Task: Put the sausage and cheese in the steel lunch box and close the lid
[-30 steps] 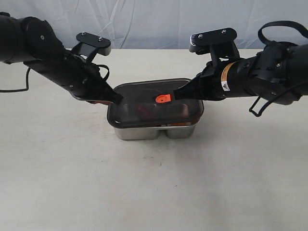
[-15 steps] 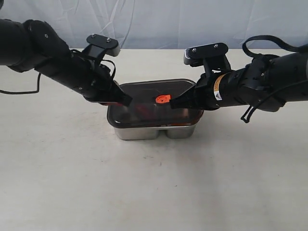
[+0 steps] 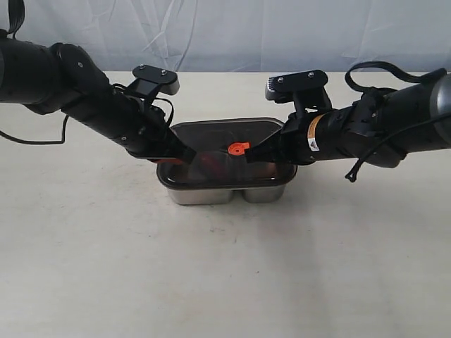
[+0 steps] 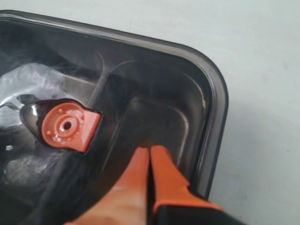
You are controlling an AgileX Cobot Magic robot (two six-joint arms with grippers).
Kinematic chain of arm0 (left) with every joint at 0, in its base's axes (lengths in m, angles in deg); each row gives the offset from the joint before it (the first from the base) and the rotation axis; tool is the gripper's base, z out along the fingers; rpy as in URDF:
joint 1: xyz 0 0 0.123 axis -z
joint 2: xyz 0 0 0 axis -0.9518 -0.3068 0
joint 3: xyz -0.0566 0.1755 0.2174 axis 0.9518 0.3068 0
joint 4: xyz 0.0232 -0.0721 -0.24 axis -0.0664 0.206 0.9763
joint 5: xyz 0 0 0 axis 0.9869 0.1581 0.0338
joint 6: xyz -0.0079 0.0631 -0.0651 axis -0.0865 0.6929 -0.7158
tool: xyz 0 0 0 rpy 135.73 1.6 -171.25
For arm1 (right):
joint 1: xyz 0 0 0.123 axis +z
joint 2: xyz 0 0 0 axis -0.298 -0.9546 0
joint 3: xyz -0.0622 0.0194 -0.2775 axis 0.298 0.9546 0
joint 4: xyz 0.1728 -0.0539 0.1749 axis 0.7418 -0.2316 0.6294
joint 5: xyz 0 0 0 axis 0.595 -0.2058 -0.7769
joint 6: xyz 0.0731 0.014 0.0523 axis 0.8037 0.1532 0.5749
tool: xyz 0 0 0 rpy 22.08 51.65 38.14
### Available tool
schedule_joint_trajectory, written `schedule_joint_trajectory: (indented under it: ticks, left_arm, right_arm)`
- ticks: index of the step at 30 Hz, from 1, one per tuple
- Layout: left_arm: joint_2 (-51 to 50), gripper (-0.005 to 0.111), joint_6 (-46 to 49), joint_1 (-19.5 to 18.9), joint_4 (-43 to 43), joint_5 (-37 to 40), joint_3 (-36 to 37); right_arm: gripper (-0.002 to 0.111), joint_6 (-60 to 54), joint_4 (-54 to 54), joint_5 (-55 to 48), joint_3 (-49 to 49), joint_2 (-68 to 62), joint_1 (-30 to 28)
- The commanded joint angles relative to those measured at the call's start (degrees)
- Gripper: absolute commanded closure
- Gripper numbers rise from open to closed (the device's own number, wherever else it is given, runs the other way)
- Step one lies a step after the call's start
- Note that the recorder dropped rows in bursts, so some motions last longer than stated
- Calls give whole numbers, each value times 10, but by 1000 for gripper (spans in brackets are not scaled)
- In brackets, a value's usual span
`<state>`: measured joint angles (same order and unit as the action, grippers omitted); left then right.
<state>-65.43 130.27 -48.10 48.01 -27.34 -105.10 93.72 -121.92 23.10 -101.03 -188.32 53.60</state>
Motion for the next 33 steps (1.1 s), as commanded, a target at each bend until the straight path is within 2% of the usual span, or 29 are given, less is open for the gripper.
schedule_joint_trajectory:
  ticks: [1,14,21,33]
  left_arm:
    - [-23,107,3,2,-3,6,2]
    - [-24,107,4,2,-3,7,2]
    - [-24,107,4,2,-3,12,2]
    - [-24,107,4,2,-6,16,2]
  right_arm:
    - [109,0,4,-22,5,-18,-3]
    - [109,0,24,-30,5,-18,-3]
    - [109,0,21,-17,-41,-27,-3]
    - [109,0,32,-85,-70,-102,-3]
